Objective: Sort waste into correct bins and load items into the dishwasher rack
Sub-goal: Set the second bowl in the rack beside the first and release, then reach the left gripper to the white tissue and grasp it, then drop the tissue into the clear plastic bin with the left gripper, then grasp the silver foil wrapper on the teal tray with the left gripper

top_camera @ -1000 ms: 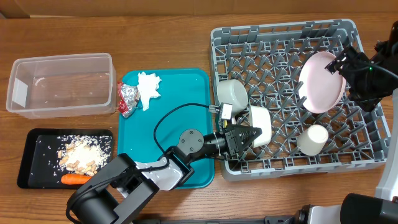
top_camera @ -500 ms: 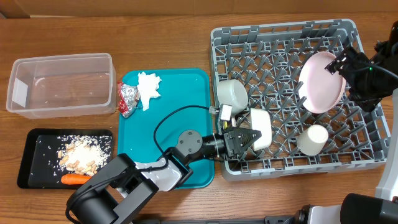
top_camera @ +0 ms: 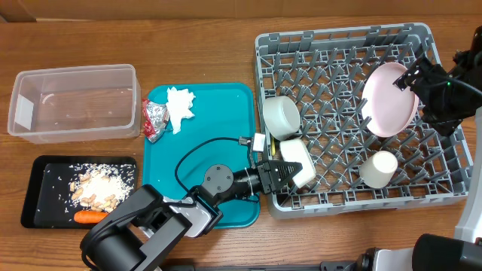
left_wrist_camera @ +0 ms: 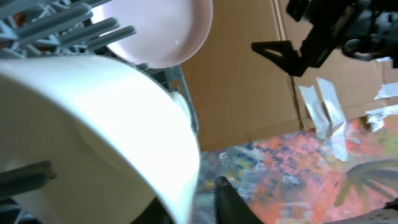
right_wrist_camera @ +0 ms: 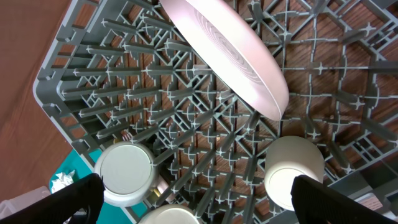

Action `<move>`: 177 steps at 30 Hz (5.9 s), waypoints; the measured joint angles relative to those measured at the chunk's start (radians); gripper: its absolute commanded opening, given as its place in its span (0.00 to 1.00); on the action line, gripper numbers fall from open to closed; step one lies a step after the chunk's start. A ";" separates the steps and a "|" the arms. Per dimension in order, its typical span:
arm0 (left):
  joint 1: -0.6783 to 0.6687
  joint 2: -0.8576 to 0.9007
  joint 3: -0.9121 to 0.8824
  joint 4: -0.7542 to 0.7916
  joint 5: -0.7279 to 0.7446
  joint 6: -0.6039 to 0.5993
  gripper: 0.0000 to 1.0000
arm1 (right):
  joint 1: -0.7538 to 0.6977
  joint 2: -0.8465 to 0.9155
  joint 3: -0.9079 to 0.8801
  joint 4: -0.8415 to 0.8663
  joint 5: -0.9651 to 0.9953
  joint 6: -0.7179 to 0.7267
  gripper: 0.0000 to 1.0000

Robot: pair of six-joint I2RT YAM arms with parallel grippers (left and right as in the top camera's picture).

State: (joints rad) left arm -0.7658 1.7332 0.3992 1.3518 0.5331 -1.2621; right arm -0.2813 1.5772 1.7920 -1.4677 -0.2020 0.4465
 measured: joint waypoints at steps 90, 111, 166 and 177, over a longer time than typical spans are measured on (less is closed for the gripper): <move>0.576 0.072 0.630 -1.571 -0.575 1.089 0.61 | 0.000 0.000 -0.001 -0.010 0.000 -0.002 1.00; 0.576 0.093 0.680 -1.599 -0.524 1.090 0.04 | 0.000 0.000 -0.001 -0.009 0.000 -0.003 1.00; 0.604 0.136 0.819 -1.953 -0.810 1.090 0.56 | 0.000 0.000 -0.001 -0.009 0.000 -0.003 1.00; 0.604 0.214 0.820 -1.925 -0.806 1.073 0.27 | 0.000 0.000 -0.001 -0.009 0.000 -0.003 1.00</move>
State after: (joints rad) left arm -0.1616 1.9472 1.2194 -0.5732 -0.2729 -0.1894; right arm -0.2817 1.5772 1.7912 -1.4769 -0.2016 0.4438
